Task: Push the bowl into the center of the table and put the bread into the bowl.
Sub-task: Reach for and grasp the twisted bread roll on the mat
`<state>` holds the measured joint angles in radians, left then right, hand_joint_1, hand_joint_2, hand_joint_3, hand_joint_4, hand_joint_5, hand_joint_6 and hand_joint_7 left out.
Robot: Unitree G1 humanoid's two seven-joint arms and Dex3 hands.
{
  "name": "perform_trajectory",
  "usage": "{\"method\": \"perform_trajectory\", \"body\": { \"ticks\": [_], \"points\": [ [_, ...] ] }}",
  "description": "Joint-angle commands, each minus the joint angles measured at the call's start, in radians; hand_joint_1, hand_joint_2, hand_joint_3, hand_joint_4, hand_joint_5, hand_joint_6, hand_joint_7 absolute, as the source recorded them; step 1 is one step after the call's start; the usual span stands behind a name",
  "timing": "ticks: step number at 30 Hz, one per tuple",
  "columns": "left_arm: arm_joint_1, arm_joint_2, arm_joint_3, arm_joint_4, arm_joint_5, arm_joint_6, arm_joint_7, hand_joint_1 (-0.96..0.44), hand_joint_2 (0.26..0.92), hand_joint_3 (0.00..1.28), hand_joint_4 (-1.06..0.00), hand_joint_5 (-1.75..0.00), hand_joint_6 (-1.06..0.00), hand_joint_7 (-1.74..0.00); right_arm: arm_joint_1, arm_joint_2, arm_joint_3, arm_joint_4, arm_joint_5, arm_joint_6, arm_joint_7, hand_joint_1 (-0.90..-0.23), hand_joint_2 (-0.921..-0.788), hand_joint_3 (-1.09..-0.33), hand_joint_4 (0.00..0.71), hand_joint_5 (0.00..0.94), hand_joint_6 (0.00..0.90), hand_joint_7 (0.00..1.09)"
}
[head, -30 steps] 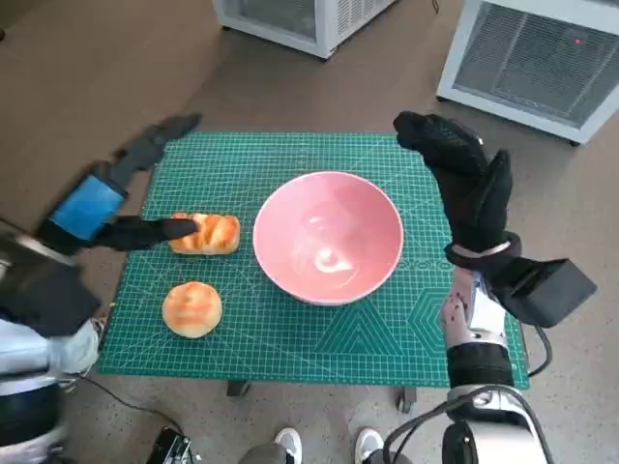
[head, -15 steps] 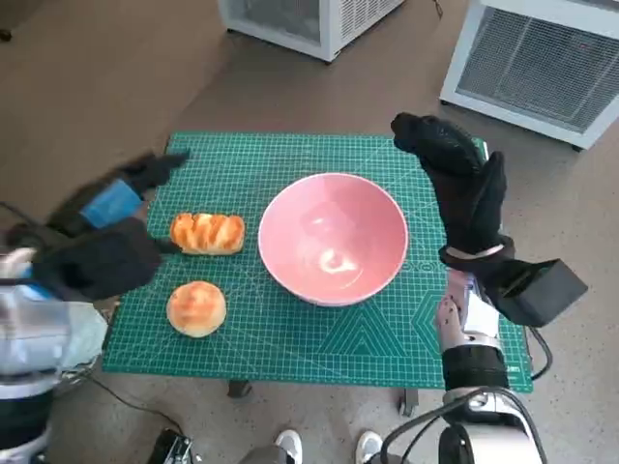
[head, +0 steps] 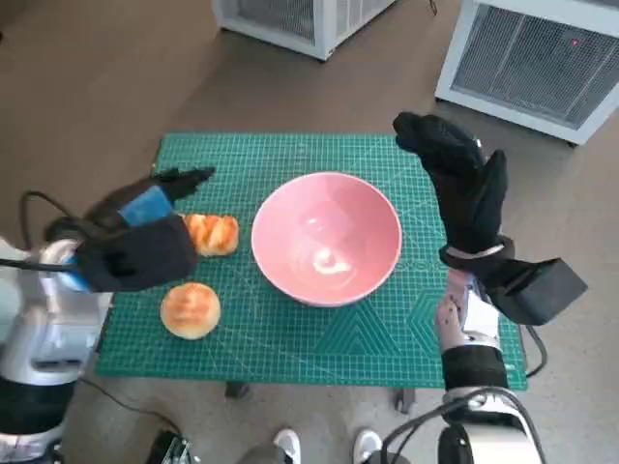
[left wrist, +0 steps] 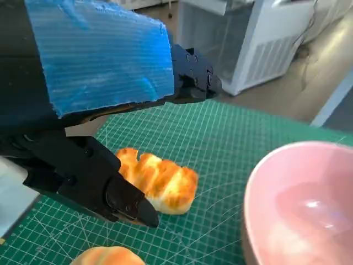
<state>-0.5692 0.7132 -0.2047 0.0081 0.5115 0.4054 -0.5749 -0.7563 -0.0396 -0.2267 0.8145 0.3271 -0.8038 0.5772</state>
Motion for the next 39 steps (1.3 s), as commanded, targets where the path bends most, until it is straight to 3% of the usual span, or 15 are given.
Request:
{"method": "perform_trajectory", "body": {
  "ticks": [1, 23, 31, 33, 34, 35, 37, 39],
  "points": [
    [-0.05, -0.031, -0.055, 0.093, 0.046, 0.003, 0.018, 0.09, 0.725, 0.01, -0.09, 0.0, -0.29, -0.01, 0.029, 0.001, 0.006, 0.007, -0.007, 0.015, -0.012, -0.791, -0.921, -0.772, 0.269, 0.0, 0.122, 0.5],
    [-0.244, -0.156, -0.22, 0.629, 0.17, -0.085, 0.145, 0.18, 0.766, 0.04, -0.19, -0.02, -0.34, -0.02, 0.049, -0.002, 0.015, -0.016, -0.024, 0.018, -0.04, -0.763, -0.921, -0.785, 0.268, 0.0, 0.114, 0.51],
    [-0.289, -0.185, -0.264, 0.775, 0.205, -0.116, 0.208, 0.17, 0.762, 0.07, -0.41, -0.07, -0.47, -0.04, 0.059, -0.002, 0.021, -0.028, -0.025, 0.022, -0.05, -0.761, -0.921, -0.797, 0.268, 0.001, 0.115, 0.51],
    [-0.295, -0.188, -0.271, 0.8, 0.212, -0.129, 0.229, 0.16, 0.756, 0.09, -0.56, -0.27, -0.57, -0.04, 0.06, -0.002, 0.022, -0.03, -0.025, 0.023, -0.051, -0.761, -0.921, -0.799, 0.268, 0.001, 0.114, 0.51],
    [-0.297, -0.189, -0.274, 0.81, 0.214, -0.135, 0.238, 0.24, 0.783, 0.12, -0.63, -0.59, -0.65, -0.05, 0.06, -0.001, 0.023, -0.031, -0.025, 0.023, -0.052, -0.761, -0.921, -0.8, 0.268, 0.001, 0.114, 0.52],
    [-0.297, -0.187, -0.275, 0.814, 0.216, -0.144, 0.249, 0.29, 0.801, 0.14, -0.68, -0.79, -0.69, -0.06, 0.06, -0.001, 0.023, -0.031, -0.025, 0.023, -0.052, -0.761, -0.921, -0.801, 0.268, 0.001, 0.114, 0.52],
    [-0.294, -0.182, -0.275, 0.814, 0.215, -0.162, 0.265, 0.34, 0.823, 0.13, -0.72, -0.97, -0.77, -0.13, 0.06, 0.0, 0.024, -0.029, -0.024, 0.024, -0.053, -0.761, -0.921, -0.802, 0.268, 0.0, 0.114, 0.52],
    [-0.288, -0.173, -0.271, 0.804, 0.212, -0.177, 0.275, 0.18, 0.85, 0.12, -0.73, -1.13, -0.75, -0.5, 0.059, 0.0, 0.024, -0.027, -0.023, 0.024, -0.053, -0.761, -0.921, -0.802, 0.268, 0.0, 0.113, 0.52]
  ]
}}
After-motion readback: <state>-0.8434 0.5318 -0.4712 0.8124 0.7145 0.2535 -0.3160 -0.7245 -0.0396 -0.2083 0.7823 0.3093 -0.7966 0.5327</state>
